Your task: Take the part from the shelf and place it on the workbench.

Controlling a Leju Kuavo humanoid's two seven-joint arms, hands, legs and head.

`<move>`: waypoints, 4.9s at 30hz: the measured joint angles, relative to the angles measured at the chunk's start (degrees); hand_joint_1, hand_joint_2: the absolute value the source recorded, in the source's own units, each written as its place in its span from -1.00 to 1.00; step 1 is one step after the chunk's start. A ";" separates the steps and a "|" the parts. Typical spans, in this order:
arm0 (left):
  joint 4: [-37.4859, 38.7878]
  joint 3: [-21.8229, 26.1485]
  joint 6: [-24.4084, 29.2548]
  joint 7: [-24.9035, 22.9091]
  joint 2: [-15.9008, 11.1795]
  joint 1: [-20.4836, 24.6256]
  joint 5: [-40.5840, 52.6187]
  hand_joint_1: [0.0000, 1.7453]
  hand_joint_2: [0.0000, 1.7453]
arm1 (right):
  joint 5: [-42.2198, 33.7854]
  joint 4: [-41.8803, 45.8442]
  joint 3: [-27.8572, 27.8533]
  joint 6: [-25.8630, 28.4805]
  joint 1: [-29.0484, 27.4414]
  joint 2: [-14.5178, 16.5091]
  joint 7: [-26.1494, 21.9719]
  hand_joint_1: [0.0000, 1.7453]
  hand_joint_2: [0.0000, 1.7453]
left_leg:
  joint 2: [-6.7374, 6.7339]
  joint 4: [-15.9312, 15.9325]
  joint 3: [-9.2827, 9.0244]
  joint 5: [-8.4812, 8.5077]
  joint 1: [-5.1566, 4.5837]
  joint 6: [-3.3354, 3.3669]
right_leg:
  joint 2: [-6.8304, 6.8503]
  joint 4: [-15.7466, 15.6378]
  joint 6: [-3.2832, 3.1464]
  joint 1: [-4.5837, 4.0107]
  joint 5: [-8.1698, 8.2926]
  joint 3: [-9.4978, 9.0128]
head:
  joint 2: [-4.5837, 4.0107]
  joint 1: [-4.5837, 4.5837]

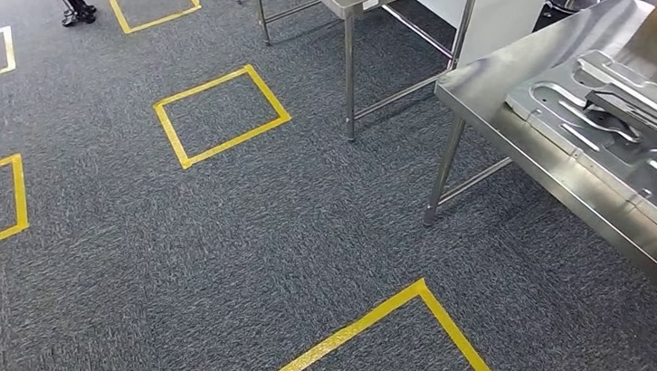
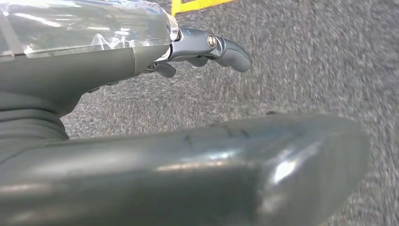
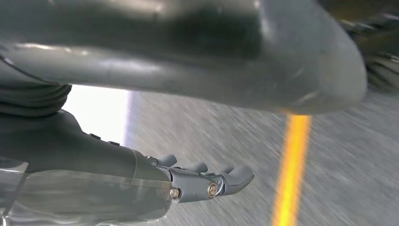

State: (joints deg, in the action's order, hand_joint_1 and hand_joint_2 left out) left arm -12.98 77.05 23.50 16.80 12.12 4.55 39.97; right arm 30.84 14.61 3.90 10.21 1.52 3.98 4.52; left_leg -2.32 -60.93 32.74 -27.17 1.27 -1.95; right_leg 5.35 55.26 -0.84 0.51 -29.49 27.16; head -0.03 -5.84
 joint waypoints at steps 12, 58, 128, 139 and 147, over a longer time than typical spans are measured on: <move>0.00 0.09 4.30 -1.96 -0.16 0.48 0.16 -1.00 -1.00 | -1.98 -2.94 -5.35 -2.99 0.12 1.27 1.94 -1.00 -1.00 | 4.65 3.89 -0.60 1.19 -0.79 3.71 | -5.21 16.73 2.20 0.34 -7.22 7.70 | 0.01 0.02; -0.02 2.91 4.45 2.08 1.25 -0.13 -4.80 -1.00 -1.00 | 1.09 -3.81 -4.82 -3.63 0.88 3.17 1.37 -1.00 -1.00 | 2.57 -12.05 6.63 -5.78 -0.69 0.43 | -2.24 1.73 -1.23 -0.28 0.60 2.57 | 0.00 0.00; 0.00 -1.58 -12.02 5.78 -3.21 -0.10 -0.53 -1.00 -1.00 | -13.46 -4.27 -21.32 1.06 -0.51 4.78 1.45 -1.00 -1.00 | -0.24 3.82 -2.01 0.27 -1.58 2.58 | 1.30 4.40 0.66 -0.20 -0.96 3.04 | -0.01 0.03; 0.00 -1.58 -12.15 5.92 -2.90 0.18 -1.46 -1.00 -1.00 | -13.98 -4.36 -22.55 1.43 -1.03 4.85 1.48 -1.00 -1.00 | 8.16 3.06 -1.53 0.54 -1.17 2.08 | -8.98 4.82 0.85 0.57 0.85 4.58 | 0.00 0.03; 0.00 -1.55 -11.62 6.07 -2.81 0.38 -1.56 -1.00 -1.00 | -14.12 -4.38 -22.80 1.57 -1.01 5.19 1.68 -1.00 -1.00 | 3.03 -10.06 5.17 -6.45 -0.89 -0.34 | -4.23 3.62 -1.64 0.12 0.92 4.29 | 0.01 0.02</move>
State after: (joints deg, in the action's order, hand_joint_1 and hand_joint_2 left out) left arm -12.98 75.50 11.88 22.86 9.31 4.93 38.41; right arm 16.72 10.23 -18.90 11.78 0.51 9.17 6.20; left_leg 0.71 -70.99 37.91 -33.62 0.38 -2.28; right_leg 1.12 58.88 -2.48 0.63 -28.57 31.45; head -0.02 -5.81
